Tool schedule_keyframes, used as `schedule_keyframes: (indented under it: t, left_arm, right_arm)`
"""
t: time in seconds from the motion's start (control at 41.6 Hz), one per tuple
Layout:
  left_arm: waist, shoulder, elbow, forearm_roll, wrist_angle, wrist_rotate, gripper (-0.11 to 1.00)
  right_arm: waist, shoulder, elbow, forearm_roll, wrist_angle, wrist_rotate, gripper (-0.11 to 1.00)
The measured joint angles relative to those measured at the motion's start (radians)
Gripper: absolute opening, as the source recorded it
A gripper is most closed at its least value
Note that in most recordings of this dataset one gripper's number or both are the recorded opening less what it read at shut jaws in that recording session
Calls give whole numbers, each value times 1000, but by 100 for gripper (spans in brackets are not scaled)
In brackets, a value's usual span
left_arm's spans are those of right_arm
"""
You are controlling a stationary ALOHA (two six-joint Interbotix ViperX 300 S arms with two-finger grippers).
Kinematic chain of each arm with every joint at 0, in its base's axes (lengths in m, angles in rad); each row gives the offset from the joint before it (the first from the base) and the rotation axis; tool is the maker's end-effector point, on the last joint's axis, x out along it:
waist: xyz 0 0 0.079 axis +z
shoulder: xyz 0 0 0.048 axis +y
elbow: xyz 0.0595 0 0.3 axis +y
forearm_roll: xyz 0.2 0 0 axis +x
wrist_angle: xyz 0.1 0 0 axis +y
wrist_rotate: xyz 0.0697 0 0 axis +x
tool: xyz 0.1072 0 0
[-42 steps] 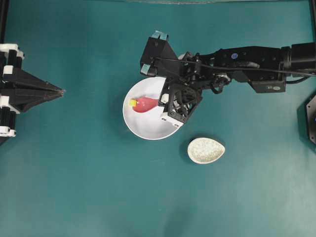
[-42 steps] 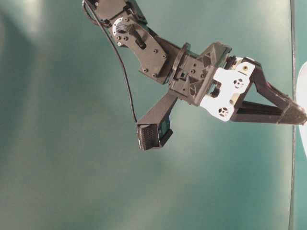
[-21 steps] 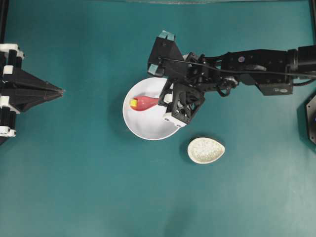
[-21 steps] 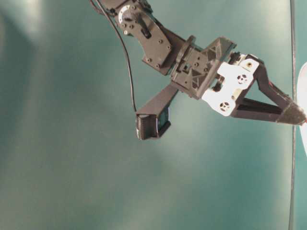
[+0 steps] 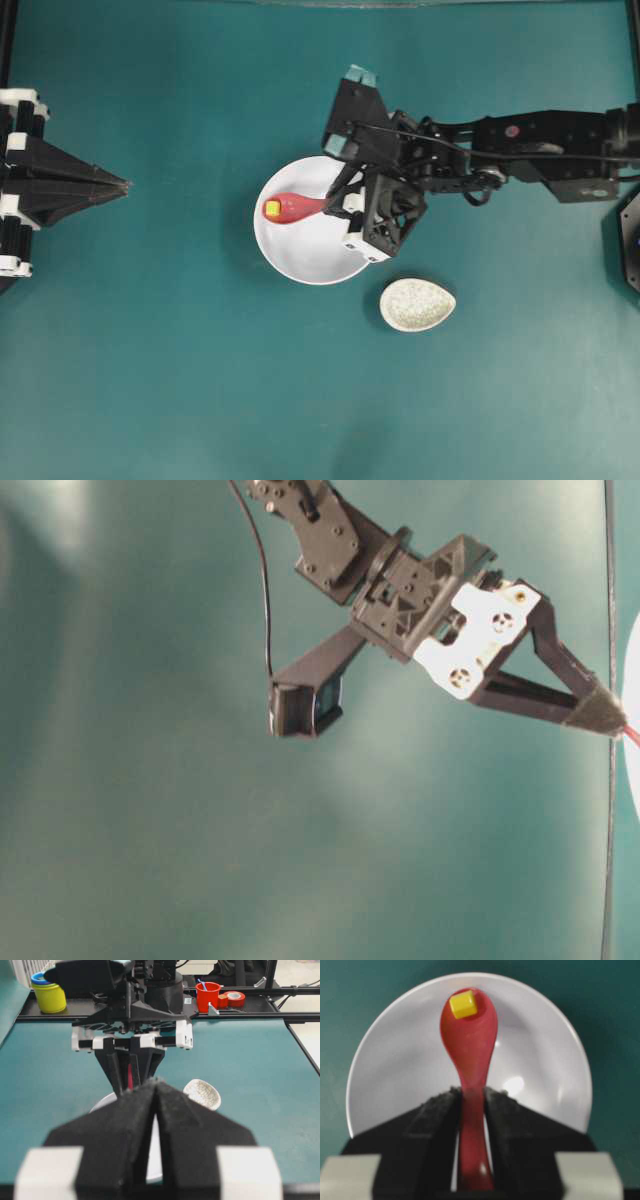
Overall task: Scoop the yellow hexagonal prism block from the bowl with a spoon using the right arm.
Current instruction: 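Lift the spoon with the yellow block and pull it rightward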
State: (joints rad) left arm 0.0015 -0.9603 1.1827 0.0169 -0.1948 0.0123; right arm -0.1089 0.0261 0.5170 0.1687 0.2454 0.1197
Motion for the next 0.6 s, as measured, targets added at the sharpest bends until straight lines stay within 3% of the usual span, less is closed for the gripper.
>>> schedule_keyframes:
  t: [0.409, 0.602]
  left_arm:
    - [0, 2, 0, 0, 2, 0, 0]
    - [-2, 2, 0, 0, 2, 0, 0]
  right_arm:
    - [25, -138, 155, 11, -238, 2, 23]
    - [43, -229, 218, 12, -281, 2, 23]
